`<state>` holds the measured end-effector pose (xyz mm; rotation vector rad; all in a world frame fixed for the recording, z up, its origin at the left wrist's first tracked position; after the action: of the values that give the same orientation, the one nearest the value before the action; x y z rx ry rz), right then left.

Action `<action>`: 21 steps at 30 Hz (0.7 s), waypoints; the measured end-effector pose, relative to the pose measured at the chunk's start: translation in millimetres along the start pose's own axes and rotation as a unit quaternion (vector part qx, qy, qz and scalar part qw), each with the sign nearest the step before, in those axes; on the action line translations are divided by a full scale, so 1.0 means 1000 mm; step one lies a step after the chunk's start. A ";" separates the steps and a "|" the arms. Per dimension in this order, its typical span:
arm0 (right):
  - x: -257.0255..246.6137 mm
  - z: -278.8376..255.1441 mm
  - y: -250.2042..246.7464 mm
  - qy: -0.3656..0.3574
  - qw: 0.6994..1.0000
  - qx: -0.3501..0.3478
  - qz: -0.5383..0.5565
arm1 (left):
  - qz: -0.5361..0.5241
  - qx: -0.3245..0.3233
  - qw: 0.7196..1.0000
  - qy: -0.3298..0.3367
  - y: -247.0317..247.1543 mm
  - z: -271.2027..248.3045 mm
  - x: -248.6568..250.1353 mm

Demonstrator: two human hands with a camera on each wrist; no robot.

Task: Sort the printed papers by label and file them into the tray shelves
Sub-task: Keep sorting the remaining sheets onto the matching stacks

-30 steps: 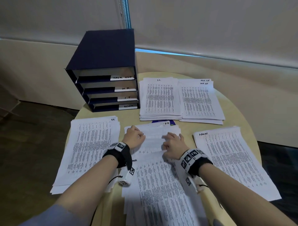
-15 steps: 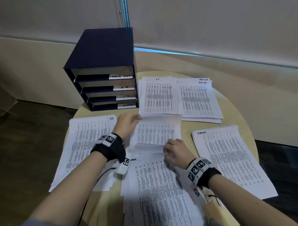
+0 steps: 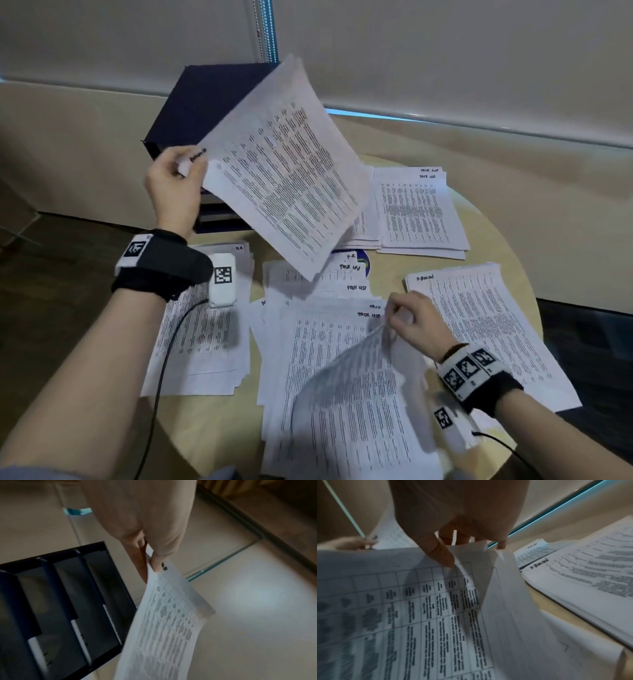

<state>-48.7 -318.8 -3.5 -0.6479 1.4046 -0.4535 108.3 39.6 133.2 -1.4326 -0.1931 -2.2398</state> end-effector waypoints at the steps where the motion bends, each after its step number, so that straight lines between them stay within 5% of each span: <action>1: -0.002 0.000 -0.008 0.013 0.999 0.016 0.041 | -0.001 -0.034 0.999 -0.015 0.002 -0.002 -0.007; 5: -0.004 0.005 -0.026 0.068 0.985 0.043 0.152 | 0.088 -0.241 0.962 -0.092 0.022 -0.035 -0.050; 9: -0.005 0.015 -0.014 0.096 0.991 -0.028 0.090 | 0.139 -0.390 0.895 -0.168 0.044 -0.095 -0.093; 12: -0.003 0.021 0.005 0.091 0.992 -0.078 -0.050 | 0.189 -0.406 0.878 -0.168 0.057 -0.134 -0.100; 15: 0.000 0.026 0.027 0.091 0.969 -0.136 -0.184 | 0.260 -0.397 0.874 -0.101 0.061 -0.157 -0.098; 21: -0.001 0.038 0.050 0.097 0.961 -0.139 -0.219 | 0.337 -0.404 0.850 -0.025 0.064 -0.158 -0.099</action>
<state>-15.6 -274.8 -34.0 -1.1822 1.5242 -0.6888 42.0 -42.9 -33.0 -1.5776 1.1907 -1.7048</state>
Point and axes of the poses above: each hand's wrist, its own z-axis towards the middle knuckle, its own y-axis out of the palm, x = y × z, the point moved 3 cm from there along z, towards the middle knuckle, and after that the axes turned 1 degree about z, right-handed, at the moved point
